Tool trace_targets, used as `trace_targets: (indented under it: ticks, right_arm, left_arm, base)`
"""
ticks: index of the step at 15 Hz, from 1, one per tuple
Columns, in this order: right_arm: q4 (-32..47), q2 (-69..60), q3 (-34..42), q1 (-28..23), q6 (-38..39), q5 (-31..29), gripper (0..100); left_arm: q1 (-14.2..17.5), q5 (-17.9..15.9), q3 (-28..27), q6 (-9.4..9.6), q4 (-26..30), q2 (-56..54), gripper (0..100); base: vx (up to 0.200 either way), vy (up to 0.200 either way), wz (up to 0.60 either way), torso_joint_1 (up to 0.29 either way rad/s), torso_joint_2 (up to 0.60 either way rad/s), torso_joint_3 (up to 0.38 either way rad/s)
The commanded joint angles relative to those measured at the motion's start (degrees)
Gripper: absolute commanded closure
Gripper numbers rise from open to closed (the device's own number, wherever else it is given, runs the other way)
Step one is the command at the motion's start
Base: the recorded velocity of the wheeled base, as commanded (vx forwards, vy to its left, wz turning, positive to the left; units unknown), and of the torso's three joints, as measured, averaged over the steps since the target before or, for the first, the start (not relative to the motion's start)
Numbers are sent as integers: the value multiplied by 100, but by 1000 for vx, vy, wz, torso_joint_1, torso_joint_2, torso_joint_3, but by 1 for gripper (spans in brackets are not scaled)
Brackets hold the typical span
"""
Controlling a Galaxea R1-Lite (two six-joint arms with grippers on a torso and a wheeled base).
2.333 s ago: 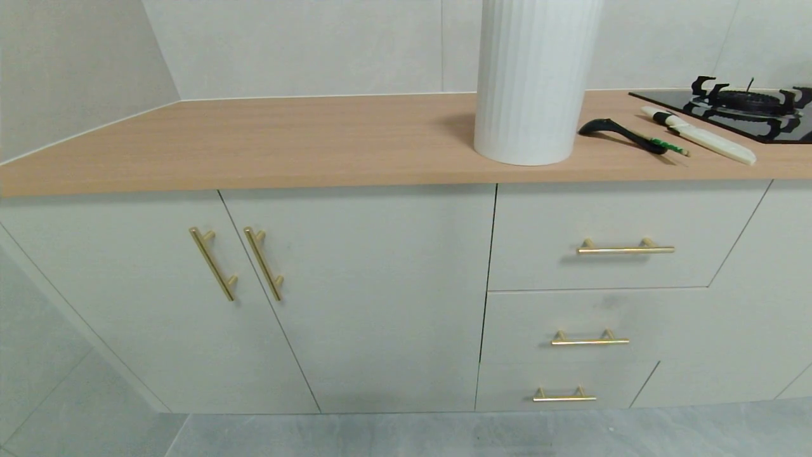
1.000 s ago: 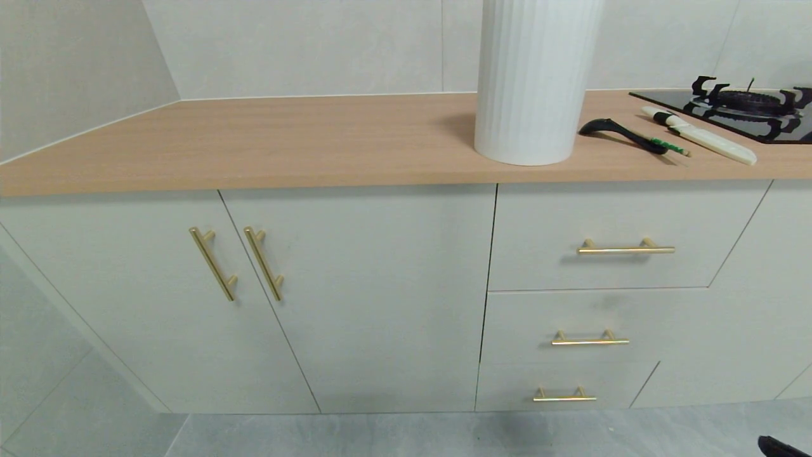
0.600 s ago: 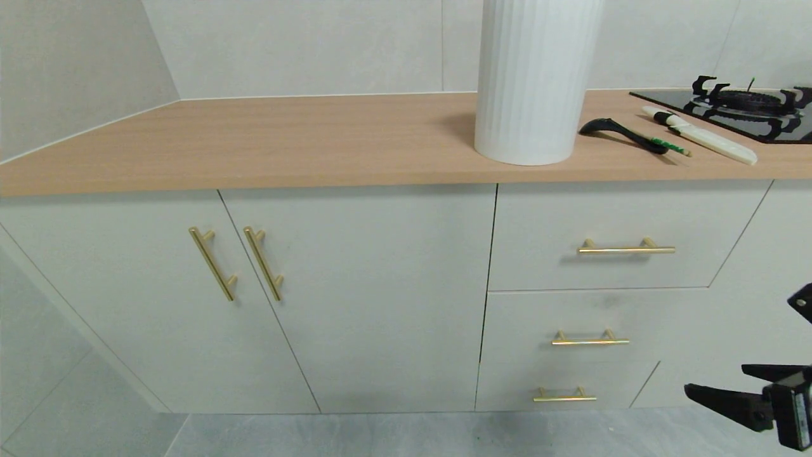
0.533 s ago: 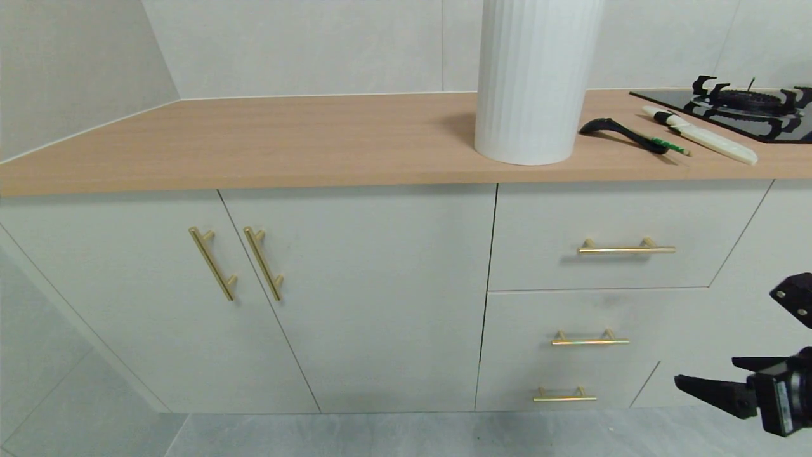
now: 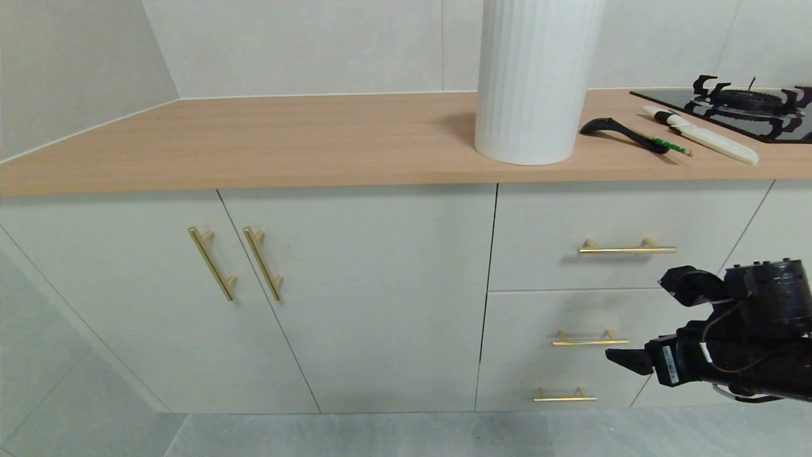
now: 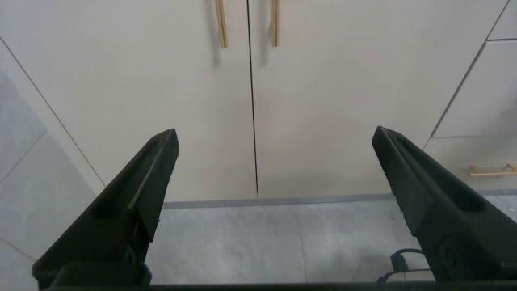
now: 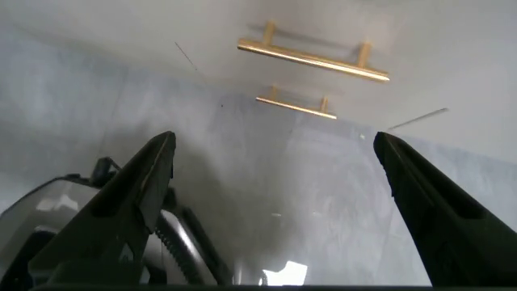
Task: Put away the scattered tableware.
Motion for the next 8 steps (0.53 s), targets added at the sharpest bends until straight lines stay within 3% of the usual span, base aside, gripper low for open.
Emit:
trace_targets:
  ticks: [1, 6, 8]
  right_arm:
    - [-434, 753, 110, 174, 27, -210, 0]
    - [-1577, 1333, 330, 183, 185, -623, 0]
    - [-2210, 1720, 321, 121, 739, -711, 0]
  left_arm:
    - [-1, 3, 0, -1, 1, 7, 0]
    - [-1, 3, 0, -1, 1, 7, 0]
    - [-1, -6, 0, -1, 1, 7, 0]
  base:
    - [0, 0, 0, 0, 0, 0]
    - [0, 0, 0, 0, 0, 0]
    - [0, 0, 0, 0, 0, 0]
